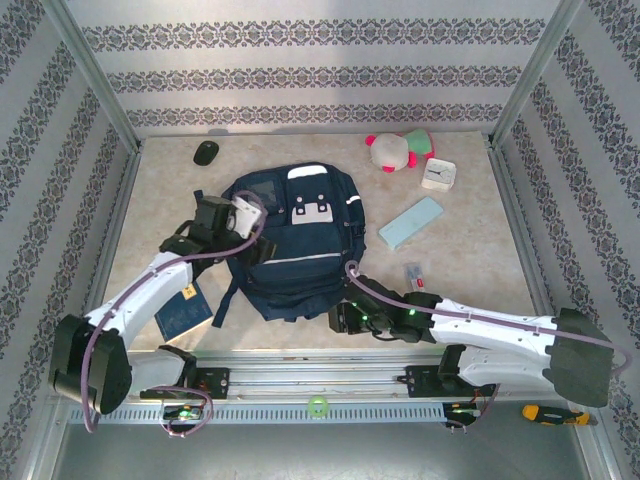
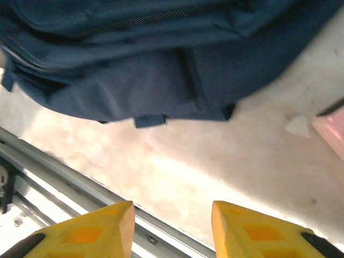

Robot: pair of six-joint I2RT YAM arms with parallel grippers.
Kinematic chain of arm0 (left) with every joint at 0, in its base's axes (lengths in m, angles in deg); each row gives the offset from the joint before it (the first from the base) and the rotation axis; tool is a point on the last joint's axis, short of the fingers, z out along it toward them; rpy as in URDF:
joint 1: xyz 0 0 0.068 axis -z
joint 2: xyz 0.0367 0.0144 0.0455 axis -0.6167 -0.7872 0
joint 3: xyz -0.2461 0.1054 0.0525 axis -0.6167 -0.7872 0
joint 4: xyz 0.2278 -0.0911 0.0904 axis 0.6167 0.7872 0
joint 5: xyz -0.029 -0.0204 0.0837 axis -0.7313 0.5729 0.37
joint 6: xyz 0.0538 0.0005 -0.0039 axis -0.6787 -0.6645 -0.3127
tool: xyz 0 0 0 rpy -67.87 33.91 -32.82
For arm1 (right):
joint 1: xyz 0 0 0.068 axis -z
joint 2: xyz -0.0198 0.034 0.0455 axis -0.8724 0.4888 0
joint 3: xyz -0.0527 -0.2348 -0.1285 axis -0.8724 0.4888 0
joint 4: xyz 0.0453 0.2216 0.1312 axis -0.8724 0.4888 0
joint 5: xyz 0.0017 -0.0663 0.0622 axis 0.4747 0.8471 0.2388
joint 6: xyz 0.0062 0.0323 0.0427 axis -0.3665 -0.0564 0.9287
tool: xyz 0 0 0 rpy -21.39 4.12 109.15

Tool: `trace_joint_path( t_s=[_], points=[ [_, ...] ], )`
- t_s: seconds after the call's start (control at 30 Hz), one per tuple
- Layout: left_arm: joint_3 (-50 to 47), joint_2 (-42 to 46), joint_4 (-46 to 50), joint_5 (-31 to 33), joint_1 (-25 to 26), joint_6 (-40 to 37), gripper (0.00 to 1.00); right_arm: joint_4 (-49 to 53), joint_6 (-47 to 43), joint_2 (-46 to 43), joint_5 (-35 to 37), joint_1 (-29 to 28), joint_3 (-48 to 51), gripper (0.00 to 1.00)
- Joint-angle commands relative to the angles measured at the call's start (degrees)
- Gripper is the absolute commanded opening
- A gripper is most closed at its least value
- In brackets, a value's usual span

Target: Pack the student bag

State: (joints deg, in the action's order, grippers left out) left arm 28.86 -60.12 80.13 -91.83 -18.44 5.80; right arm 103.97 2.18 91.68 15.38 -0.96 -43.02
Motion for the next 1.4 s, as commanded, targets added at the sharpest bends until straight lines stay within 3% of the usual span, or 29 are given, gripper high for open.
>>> trace_joint_path(
  t_s=[0.0, 0.17, 0.37, 0.53, 0.63, 0.73, 0.8, 0.83, 0.87, 0.93, 1.03, 1.17, 1.37],
  points=[
    [1.5, -3.3, 1.9, -0.4, 5.4, -14.1, 0.66, -1.0, 2.5, -0.1, -2.3, 0.8, 3.2, 0.44],
    [3.1, -10.4, -1.2, 3.6, 11.8, -21.9, 0.73, -2.0, 2.9, 0.1, -3.0, 3.7, 6.5, 0.48],
    [6.8, -18.1, -5.5, 7.6, 15.5, -24.6, 0.78, -1.0, 3.0, -3.6, -0.9, 8.5, 10.0, 0.5],
    [8.0, -21.7, -8.8, 13.4, 17.1, -25.4, 0.78, -0.5, -0.8, -10.2, -1.8, 17.8, 14.0, 0.52],
    [8.0, -22.8, -11.8, 15.5, 17.4, -25.4, 0.8, -0.6, -4.4, -14.2, -4.6, 26.1, 15.3, 0.52],
    [8.1, -23.5, -12.6, 15.7, 17.5, -25.9, 0.79, -0.8, -7.1, -16.3, -7.2, 30.6, 15.4, 0.54],
    [8.4, -23.8, -13.0, 16.0, 17.6, -26.1, 0.73, -1.1, -9.4, -18.0, -9.4, 33.2, 15.4, 0.55],
    [8.8, -23.7, -12.6, 16.6, 18.1, -26.5, 0.38, -1.0, -13.2, -20.4, -13.3, 36.8, 14.6, 0.59],
    [9.1, -22.6, -12.1, 17.7, 18.4, -26.1, 0.21, -0.5, -15.0, -21.3, -15.4, 38.4, 13.7, 0.61],
    [9.6, -19.6, -10.9, 17.4, 18.3, -25.5, 0.09, 0.5, -17.2, -21.9, -18.6, 40.1, 12.2, 0.61],
    [10.2, -13.9, -8.9, 15.6, 18.2, -25.6, 0.0, 0.9, -19.5, -21.7, -21.4, 40.7, 8.6, 0.62],
    [12.5, -7.3, -3.0, 13.5, 16.9, -26.3, 0.0, -2.6, -21.3, -22.3, -21.9, 40.8, 6.6, 0.71],
    [15.5, 0.6, 2.9, 12.7, 13.4, -27.7, 0.0, -7.5, -31.0, -23.2, -21.1, 40.6, 4.6, 0.69]
  ],
)
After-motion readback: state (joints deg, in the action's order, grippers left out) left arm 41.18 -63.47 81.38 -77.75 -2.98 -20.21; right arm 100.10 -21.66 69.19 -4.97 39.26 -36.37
